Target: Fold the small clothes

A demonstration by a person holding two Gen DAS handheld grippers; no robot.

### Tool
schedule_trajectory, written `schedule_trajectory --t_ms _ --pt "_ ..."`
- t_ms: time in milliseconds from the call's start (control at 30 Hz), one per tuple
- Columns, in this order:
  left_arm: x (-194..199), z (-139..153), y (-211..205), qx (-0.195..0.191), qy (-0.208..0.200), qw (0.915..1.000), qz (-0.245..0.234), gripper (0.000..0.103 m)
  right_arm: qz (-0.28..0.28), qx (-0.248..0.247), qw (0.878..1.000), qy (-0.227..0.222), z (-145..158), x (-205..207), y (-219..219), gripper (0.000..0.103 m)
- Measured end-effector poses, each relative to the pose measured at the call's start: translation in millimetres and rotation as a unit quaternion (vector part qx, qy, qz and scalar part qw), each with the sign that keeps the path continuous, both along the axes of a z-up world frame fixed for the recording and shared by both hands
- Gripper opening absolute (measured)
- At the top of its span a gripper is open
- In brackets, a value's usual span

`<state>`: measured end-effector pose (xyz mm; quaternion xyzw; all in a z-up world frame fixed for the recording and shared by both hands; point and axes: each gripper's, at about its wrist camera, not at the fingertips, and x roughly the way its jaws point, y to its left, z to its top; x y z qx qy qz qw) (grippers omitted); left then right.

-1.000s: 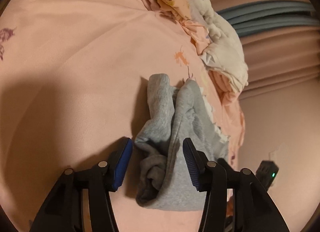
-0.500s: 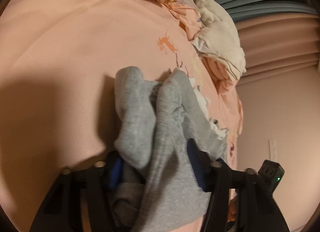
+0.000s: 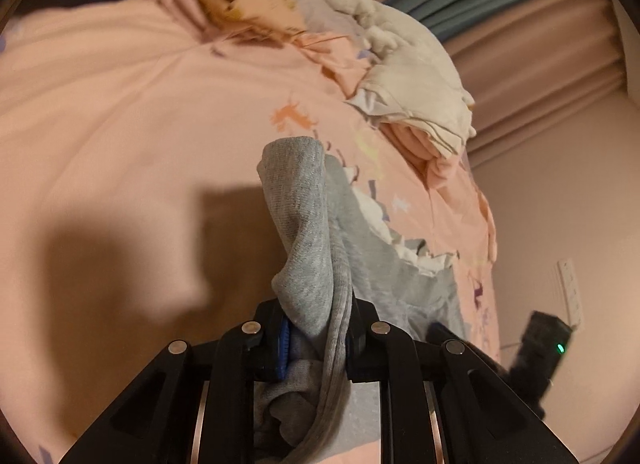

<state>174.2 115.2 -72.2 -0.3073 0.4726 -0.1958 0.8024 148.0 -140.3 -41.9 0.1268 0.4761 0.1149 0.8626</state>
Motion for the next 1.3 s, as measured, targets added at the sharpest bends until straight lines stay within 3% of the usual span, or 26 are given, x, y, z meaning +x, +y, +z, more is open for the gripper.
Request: schedule_trajectory --t_ms 167,333,400,600,800,1000,1133,1300 --pt "-0.1 17.3 -16.6 0.040 -0.016 0.9990 -0.007 0.018 0.016 -0.026 0.999 -0.019 8.2 -41.5 6.7 0.031" --pt "-1.2 27.8 -32.5 0.060 -0.019 0.9980 -0.007 0.018 0.032 -0.030 0.999 0.017 -31.1 -47.7 13.0 0.029" --pt "-1.5 37.1 -44.9 0.072 -0.025 0.9970 -0.011 0.018 0.029 -0.017 0.999 -0.001 -35.0 -48.3 10.7 0.027" --pt "-4.4 75.1 -103.4 0.105 -0.066 0.9908 -0.054 0.018 -0.007 0.095 0.995 -0.006 -24.2 -53.8 -28.6 0.031" --pt "-3.5 90.3 -194.6 0.141 -0.092 0.9786 -0.118 0.018 -0.109 0.232 0.966 -0.031 -21.7 -69.4 -105.8 0.031" --pt "-4.8 59.8 -281.5 0.187 -0.087 0.9605 -0.186 0.018 -0.195 0.283 0.938 -0.046 -29.0 -95.1 -167.6 0.033" --pt "-1.4 27.6 -303.1 0.181 -0.026 0.9597 -0.213 0.022 -0.221 0.309 0.924 -0.046 -37.0 -114.7 -194.5 0.030" --pt "-11.2 33.5 -300.1 0.140 -0.009 0.9634 -0.228 0.026 -0.221 0.333 0.915 -0.050 -36.4 -127.1 -205.2 0.040"
